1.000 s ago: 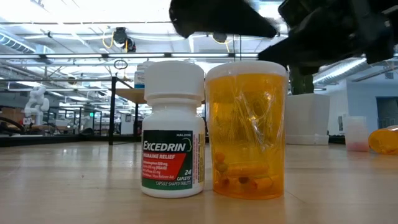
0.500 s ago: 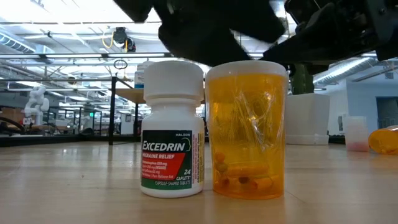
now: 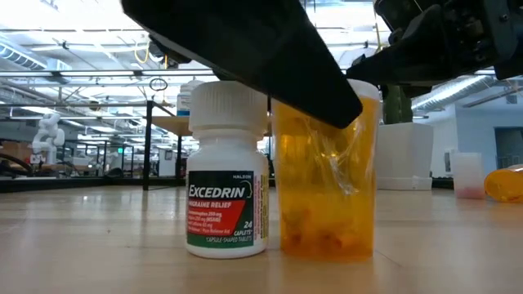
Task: Pick and place medicine bottles onto shelf by color
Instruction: Put the bottom orange pill bottle on the shelf, then put the white black pill bottle on the shelf
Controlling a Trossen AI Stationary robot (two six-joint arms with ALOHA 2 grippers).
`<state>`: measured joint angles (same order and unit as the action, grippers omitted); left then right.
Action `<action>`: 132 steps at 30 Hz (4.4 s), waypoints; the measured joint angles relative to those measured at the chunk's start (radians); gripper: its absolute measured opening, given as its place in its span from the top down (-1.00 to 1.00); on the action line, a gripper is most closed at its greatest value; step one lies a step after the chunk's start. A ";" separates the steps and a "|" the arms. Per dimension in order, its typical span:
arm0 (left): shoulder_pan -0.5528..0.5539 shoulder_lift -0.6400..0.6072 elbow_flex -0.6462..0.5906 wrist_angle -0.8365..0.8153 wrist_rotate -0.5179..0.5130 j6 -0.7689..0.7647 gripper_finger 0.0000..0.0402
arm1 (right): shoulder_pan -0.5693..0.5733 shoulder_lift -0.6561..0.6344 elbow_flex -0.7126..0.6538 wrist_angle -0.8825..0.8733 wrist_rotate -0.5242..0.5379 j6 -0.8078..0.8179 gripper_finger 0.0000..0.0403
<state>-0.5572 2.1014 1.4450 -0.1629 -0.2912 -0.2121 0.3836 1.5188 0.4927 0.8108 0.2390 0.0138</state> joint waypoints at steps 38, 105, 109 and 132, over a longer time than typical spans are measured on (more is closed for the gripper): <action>0.762 -0.514 -0.001 -0.479 -0.141 -0.029 -0.11 | -0.001 0.000 0.000 -0.046 0.027 -0.026 -0.61; 0.276 -0.494 -0.158 -0.355 -0.223 -0.253 -0.04 | -0.004 0.003 -0.001 0.013 -0.136 0.018 -0.61; 0.162 -0.490 -0.263 -0.284 -0.410 -0.401 0.01 | 0.014 0.023 0.044 -0.020 -0.125 0.044 -0.61; 0.179 -0.502 -0.485 -0.129 -0.556 -0.303 0.08 | 0.077 0.269 0.253 0.142 -0.053 -0.082 -0.61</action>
<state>-0.3786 1.5997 0.9600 -0.2920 -0.8474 -0.5154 0.4609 1.7882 0.7460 0.9529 0.1859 -0.0686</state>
